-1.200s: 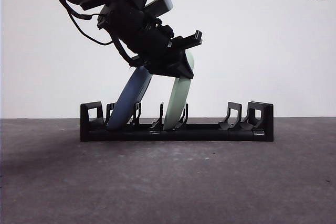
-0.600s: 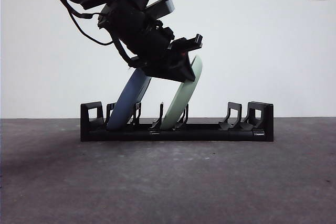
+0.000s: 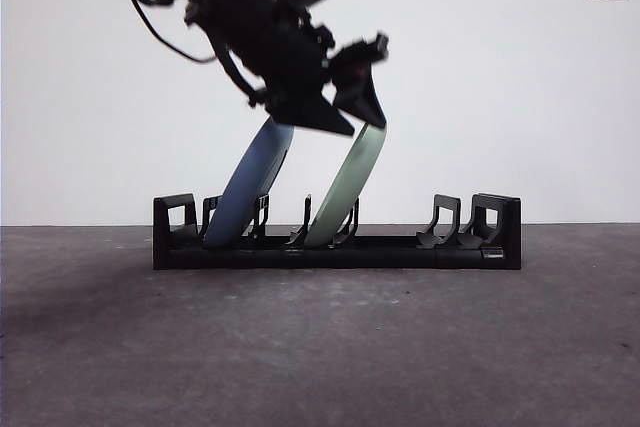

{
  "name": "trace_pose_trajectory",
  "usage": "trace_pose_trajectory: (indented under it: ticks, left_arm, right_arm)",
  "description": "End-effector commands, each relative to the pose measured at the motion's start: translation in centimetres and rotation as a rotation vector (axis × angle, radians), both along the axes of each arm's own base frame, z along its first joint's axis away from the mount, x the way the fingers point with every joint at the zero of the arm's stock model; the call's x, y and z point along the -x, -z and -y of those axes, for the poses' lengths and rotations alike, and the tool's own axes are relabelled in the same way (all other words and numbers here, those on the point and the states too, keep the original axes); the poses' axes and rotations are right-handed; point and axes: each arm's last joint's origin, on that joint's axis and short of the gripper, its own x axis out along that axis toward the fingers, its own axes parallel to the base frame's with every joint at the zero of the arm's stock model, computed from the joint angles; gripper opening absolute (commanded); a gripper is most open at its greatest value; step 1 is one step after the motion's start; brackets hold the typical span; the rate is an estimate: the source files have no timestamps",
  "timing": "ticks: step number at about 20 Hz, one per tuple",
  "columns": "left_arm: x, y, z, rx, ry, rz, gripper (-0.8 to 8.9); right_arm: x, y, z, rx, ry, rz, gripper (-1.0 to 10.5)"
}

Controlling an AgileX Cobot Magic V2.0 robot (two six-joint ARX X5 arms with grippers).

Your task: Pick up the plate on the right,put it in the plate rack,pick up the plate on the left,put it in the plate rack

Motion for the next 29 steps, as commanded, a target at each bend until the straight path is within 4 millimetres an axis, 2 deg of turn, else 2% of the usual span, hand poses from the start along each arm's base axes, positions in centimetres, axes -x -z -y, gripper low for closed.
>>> trace_pose_trajectory:
  ticks: [1,4,6,13,17,20,24,29]
  left_arm:
    - [1.1,-1.8,-0.6,0.008,0.005,-0.009,2.26]
    - [2.8,-4.0,-1.7,-0.006,0.011,-0.036,2.25]
    - [4.6,-5.7,-2.8,-0.030,0.017,-0.071,2.24]
    - [13.2,-11.8,-8.5,-0.051,0.104,-0.194,2.20]
    - [17.8,-14.1,-11.8,-0.051,0.103,-0.195,2.20]
    - [20.4,-15.0,-13.6,-0.045,0.104,-0.183,2.20]
    - [22.1,-15.6,-14.9,-0.036,0.102,-0.150,2.20]
    - [22.1,-15.6,-14.9,-0.036,0.102,-0.150,2.19]
  right_arm:
    - [0.1,0.1,0.0,0.007,-0.008,-0.006,3.4]
    - [-0.1,0.2,-0.1,0.012,-0.011,-0.011,3.4]
    - [-0.4,0.2,-0.2,0.021,-0.017,-0.016,3.4]
    - [-1.3,0.5,-0.6,0.026,-0.042,-0.045,3.4]
    - [-1.6,0.7,-1.0,-0.017,-0.124,-0.079,3.4]
    - [-1.9,0.8,-1.3,-0.035,-0.148,-0.099,3.4]
    - [-2.2,0.9,-1.4,-0.031,-0.147,-0.108,3.4]
    - [-2.3,0.9,-1.4,-0.029,-0.147,-0.111,3.4]
